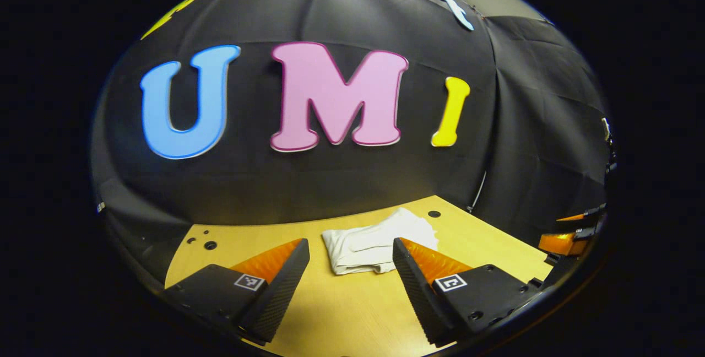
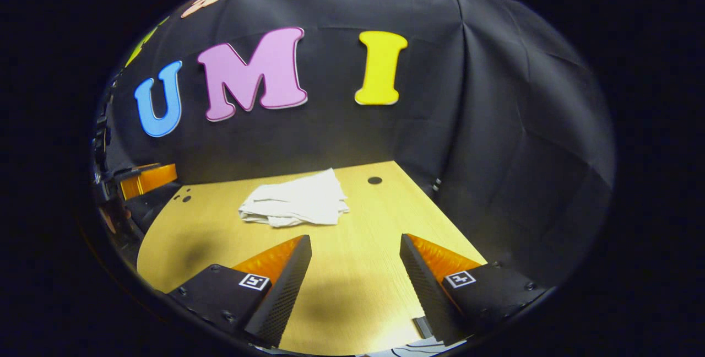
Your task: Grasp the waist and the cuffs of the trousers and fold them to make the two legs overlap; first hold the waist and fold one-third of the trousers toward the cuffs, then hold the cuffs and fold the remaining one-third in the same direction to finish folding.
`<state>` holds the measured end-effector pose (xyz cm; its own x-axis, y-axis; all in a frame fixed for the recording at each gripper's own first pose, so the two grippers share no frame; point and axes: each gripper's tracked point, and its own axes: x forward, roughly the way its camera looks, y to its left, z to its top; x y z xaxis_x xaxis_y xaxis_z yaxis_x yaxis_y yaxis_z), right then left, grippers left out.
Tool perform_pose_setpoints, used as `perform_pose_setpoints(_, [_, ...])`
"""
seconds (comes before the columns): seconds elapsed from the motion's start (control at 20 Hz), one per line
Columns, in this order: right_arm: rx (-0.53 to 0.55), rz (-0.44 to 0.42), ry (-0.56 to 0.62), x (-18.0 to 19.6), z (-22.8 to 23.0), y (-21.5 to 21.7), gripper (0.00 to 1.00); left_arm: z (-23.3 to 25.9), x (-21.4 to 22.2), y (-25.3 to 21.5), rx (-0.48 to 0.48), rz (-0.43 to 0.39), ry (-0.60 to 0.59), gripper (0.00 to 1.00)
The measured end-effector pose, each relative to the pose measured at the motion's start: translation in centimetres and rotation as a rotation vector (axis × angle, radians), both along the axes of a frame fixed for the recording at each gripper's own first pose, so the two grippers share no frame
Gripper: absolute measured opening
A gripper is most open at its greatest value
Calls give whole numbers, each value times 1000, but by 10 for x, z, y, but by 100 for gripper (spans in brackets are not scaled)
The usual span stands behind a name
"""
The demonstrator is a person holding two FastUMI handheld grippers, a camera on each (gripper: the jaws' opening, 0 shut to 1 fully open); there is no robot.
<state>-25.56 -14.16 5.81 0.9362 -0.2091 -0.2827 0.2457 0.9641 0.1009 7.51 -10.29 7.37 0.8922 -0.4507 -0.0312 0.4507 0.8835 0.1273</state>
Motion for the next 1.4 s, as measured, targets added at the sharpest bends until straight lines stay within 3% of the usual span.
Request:
perform_pose_setpoints(0.15, [-21,38,-57,-5,31,26,99,8,-26,51,-111,102,-13,96])
perform_pose_setpoints(0.3, [-50,89,-89,-15,45,56,99,-17,-56,82,-234,149,42,96])
perform_pose_setpoints(0.4, [-63,114,-89,-27,43,73,99,-38,-72,100,-261,181,64,96])
perform_pose_setpoints(0.65, [-19,245,-67,-58,14,124,99,-79,-121,146,-249,281,64,96])
perform_pose_setpoints(0.9, [-43,306,-10,-78,-4,151,99,-121,-156,152,-239,298,141,96])
perform_pose_setpoints(1.15, [-32,362,-26,-74,12,162,99,-119,-164,156,-179,356,103,96])
perform_pose_setpoints(1.4, [-59,427,-49,-58,16,146,99,-122,-171,141,-144,418,78,96])
